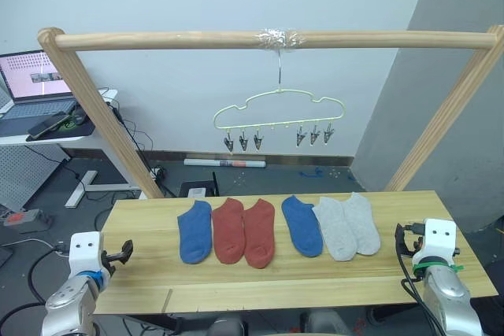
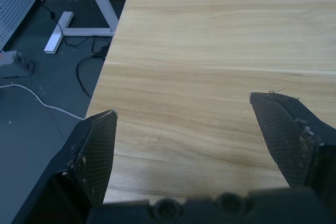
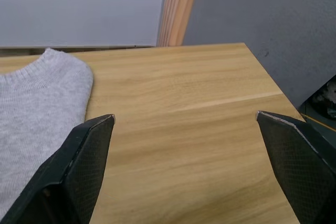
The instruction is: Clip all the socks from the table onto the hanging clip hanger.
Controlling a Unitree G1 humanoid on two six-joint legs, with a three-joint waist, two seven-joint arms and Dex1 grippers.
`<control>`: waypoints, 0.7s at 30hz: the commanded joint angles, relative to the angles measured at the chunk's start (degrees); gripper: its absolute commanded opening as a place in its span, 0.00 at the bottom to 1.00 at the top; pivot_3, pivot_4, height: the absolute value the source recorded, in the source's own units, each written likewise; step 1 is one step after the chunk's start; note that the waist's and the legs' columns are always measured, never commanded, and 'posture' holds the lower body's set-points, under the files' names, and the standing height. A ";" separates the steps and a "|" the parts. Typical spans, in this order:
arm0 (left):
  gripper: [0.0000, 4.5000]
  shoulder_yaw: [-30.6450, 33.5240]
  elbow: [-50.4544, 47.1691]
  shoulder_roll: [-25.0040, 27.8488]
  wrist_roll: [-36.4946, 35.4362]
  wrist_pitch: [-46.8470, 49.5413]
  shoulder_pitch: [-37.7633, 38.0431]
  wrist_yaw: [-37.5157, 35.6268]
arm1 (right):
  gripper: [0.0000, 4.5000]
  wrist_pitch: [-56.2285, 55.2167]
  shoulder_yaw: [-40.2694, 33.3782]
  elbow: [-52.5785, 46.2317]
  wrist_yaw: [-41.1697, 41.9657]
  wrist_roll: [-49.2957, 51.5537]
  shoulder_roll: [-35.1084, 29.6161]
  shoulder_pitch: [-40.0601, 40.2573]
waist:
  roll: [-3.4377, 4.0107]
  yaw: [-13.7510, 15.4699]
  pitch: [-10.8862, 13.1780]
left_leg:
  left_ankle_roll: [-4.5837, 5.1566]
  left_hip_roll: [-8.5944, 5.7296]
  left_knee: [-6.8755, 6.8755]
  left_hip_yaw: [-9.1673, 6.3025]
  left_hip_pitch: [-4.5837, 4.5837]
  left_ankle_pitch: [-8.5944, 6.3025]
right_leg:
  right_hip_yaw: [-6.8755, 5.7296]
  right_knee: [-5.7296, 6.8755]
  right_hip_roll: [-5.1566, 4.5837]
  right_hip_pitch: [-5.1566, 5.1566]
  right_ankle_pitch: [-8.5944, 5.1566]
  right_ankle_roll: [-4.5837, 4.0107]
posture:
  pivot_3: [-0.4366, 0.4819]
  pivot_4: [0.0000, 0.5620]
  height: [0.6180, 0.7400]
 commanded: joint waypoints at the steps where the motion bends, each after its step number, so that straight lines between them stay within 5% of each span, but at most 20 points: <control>1: 1.00 1.75 -3.51 0.39 -1.15 -0.01 0.57 0.25 | 1.00 -0.99 -0.81 -2.22 0.11 0.82 0.14 -1.01 | 0.01 0.06 0.02 | 0.00 0.00 0.00 0.00 0.00 0.00 | 0.00 0.00 0.00 0.00 0.00 0.00 | 0.45 0.05 1.00; 21: 1.00 1.19 -4.76 -1.23 -1.20 -0.02 -0.95 1.27 | 1.00 -2.20 -2.87 1.21 -0.64 1.30 0.55 -2.22 | 0.40 0.87 -0.19 | -0.02 -0.14 0.00 -0.95 -0.01 0.00 | -0.95 0.01 -0.15 0.29 -0.25 -0.17 | 0.44 0.01 1.00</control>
